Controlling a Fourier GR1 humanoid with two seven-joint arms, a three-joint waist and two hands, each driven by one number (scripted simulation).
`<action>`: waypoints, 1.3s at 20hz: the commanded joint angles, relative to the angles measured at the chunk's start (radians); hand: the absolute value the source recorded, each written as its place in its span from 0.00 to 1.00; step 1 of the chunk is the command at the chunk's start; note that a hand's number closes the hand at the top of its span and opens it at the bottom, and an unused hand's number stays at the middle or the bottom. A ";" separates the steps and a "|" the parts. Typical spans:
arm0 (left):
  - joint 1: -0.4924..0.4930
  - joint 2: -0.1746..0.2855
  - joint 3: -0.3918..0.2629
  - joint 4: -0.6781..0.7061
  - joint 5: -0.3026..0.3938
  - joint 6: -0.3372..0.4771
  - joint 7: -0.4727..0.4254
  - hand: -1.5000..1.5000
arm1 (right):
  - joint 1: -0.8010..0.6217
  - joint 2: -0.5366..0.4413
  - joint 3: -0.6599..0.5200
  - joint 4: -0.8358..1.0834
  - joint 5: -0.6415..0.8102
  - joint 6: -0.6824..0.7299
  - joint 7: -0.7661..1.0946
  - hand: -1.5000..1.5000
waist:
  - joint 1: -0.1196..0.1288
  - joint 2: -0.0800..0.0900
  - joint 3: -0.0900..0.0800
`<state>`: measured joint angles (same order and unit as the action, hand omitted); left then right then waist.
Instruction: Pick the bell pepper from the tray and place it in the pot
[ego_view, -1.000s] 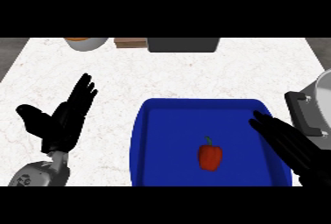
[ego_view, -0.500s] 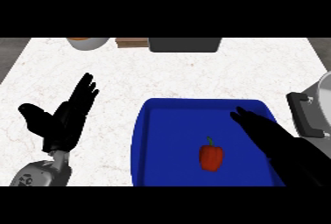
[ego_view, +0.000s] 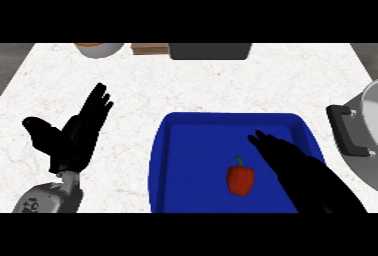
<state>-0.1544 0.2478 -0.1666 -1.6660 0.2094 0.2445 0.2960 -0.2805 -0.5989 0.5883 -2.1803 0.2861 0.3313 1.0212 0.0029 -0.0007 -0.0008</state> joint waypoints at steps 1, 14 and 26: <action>0.036 -0.007 0.002 -0.059 -0.017 0.016 0.032 0.50 | 0.041 0.038 0.065 -0.051 0.080 0.039 0.154 0.00 | -0.003 -0.003 0.000; 0.069 -0.046 0.032 -0.065 -0.040 -0.043 0.012 0.50 | 0.051 0.253 0.040 0.079 0.237 0.060 0.079 0.00 | -0.001 0.000 0.001; 0.029 -0.053 0.077 0.032 -0.049 -0.084 -0.029 0.50 | -0.006 0.388 0.030 0.289 0.354 0.115 0.103 0.00 | 0.000 0.001 0.000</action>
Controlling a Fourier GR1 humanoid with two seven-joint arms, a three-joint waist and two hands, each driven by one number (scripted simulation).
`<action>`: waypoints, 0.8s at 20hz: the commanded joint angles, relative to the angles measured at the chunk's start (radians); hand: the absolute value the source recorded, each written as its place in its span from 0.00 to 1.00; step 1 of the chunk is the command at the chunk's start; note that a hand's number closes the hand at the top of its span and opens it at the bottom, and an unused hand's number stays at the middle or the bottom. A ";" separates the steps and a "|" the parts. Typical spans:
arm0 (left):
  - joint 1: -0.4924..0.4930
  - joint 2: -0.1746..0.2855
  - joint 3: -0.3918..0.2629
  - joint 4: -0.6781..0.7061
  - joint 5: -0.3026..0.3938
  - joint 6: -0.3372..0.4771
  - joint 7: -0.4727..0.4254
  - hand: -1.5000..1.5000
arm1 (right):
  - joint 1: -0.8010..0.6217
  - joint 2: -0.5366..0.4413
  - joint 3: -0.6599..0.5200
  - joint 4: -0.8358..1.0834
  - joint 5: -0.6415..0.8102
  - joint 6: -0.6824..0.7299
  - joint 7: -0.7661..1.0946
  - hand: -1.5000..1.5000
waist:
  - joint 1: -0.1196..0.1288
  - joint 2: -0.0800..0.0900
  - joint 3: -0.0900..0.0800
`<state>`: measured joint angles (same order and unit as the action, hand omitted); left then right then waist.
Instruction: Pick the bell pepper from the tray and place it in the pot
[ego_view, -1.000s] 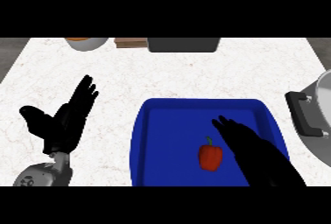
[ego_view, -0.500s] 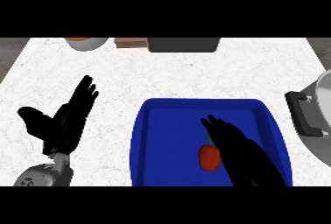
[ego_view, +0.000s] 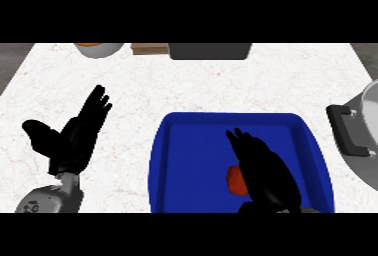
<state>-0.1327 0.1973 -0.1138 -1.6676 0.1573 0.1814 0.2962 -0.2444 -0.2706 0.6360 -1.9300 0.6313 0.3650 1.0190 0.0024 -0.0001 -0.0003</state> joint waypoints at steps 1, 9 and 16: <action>0.024 -0.002 0.011 -0.015 0.010 -0.023 -0.003 0.50 | 0.030 0.028 0.028 0.123 0.076 -0.017 0.006 0.00 | 0.002 0.000 0.000; -0.043 -0.035 0.030 0.040 -0.011 -0.019 0.004 0.50 | 0.011 0.069 -0.010 0.176 0.108 0.091 0.013 0.00 | -0.003 0.000 0.000; 0.013 -0.020 0.051 -0.010 -0.020 -0.053 -0.008 0.50 | 0.040 0.097 -0.036 0.276 0.155 0.092 -0.057 0.00 | 0.000 0.000 0.000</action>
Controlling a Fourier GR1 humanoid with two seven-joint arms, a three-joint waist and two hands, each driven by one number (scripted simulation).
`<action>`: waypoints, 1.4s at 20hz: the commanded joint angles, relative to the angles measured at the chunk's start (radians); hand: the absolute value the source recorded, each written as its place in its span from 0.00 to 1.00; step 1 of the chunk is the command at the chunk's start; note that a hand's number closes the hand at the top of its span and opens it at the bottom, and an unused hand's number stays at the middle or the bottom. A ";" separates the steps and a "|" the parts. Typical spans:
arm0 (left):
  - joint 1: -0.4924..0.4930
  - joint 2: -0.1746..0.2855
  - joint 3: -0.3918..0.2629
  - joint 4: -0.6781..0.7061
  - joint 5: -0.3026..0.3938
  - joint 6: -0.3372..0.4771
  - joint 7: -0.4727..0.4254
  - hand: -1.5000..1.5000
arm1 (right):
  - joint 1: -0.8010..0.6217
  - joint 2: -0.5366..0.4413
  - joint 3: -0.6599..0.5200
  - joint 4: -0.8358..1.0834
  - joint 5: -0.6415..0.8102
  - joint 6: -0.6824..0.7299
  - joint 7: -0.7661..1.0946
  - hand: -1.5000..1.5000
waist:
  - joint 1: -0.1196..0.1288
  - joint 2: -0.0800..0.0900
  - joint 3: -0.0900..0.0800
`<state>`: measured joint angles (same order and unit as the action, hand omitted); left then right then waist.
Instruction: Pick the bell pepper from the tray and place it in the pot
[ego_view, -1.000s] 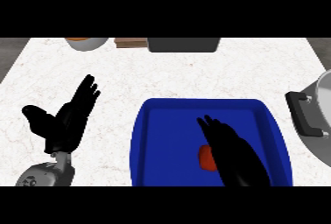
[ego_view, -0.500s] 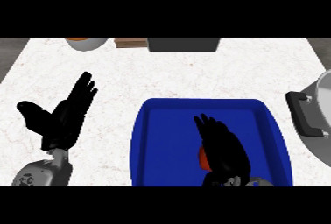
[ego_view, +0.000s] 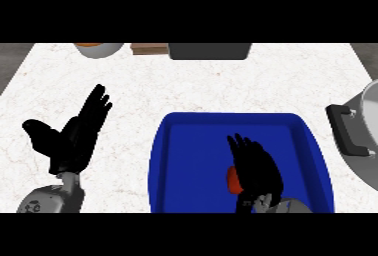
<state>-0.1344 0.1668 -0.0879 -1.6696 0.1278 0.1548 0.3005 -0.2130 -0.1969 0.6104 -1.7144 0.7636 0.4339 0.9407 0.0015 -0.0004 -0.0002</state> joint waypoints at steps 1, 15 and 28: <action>0.021 -0.025 -0.016 -0.045 -0.020 0.011 0.031 0.50 | 0.047 0.011 0.009 -0.006 0.040 0.048 0.046 0.00 | -0.001 -0.001 0.000; -0.009 -0.049 0.049 0.030 -0.037 -0.043 -0.017 0.50 | -0.032 0.098 -0.088 0.089 0.126 0.009 -0.218 1.00 | -0.001 0.000 0.000; 0.082 -0.021 0.082 -0.066 -0.030 -0.008 0.018 0.50 | 0.485 -0.527 -0.889 0.033 -0.186 -0.194 -0.657 1.00 | -0.107 -0.014 0.004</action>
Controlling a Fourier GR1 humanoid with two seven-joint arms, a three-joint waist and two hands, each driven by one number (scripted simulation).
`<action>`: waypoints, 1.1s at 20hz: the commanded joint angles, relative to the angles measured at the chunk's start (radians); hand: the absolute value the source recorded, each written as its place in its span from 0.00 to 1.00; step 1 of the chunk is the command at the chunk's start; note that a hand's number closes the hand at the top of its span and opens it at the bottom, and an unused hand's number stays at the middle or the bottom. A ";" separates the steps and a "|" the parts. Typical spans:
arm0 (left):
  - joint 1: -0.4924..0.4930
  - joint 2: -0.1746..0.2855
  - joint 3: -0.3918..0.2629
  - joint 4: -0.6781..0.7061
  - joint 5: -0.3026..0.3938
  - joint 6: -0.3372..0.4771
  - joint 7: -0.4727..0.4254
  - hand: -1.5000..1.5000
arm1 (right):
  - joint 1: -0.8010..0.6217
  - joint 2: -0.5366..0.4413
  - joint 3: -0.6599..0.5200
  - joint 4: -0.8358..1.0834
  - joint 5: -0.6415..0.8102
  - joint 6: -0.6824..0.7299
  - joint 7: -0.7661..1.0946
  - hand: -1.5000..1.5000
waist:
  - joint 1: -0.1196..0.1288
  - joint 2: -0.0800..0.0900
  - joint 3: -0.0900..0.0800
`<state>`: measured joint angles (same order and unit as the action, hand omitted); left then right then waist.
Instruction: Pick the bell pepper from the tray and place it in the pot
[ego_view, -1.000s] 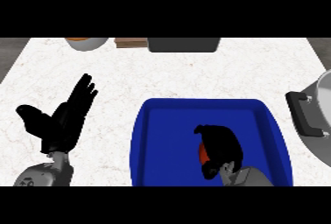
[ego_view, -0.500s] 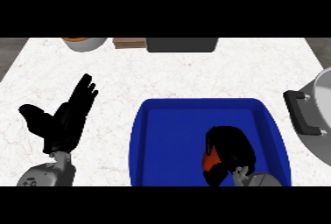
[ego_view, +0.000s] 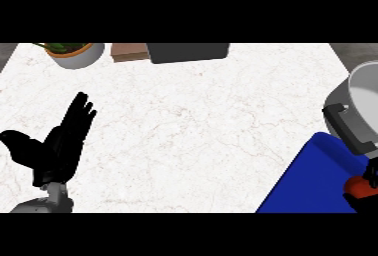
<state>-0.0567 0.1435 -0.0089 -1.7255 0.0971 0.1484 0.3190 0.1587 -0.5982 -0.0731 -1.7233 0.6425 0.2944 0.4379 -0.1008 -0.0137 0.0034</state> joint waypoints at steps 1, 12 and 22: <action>-0.001 -0.004 -0.002 -0.009 -0.013 0.018 0.017 0.50 | 0.144 -0.144 -0.255 0.055 -0.053 -0.098 -0.197 1.00 | -0.006 -0.001 0.001; -0.021 0.011 -0.007 -0.029 0.011 -0.027 0.038 0.50 | 0.322 -0.231 -0.832 0.069 -0.400 -0.035 -0.603 1.00 | 0.055 0.003 -0.004; -0.070 -0.039 -0.051 0.038 -0.033 -0.012 0.012 0.50 | 0.234 -0.267 -1.084 -0.119 -0.636 0.175 -0.517 1.00 | 0.083 0.011 -0.005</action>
<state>-0.1028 0.1255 -0.0393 -1.7108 0.0866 0.1258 0.3334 0.4079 -0.8934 -1.0761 -1.7541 0.0824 0.3928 -0.1339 -0.0255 -0.0051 -0.0019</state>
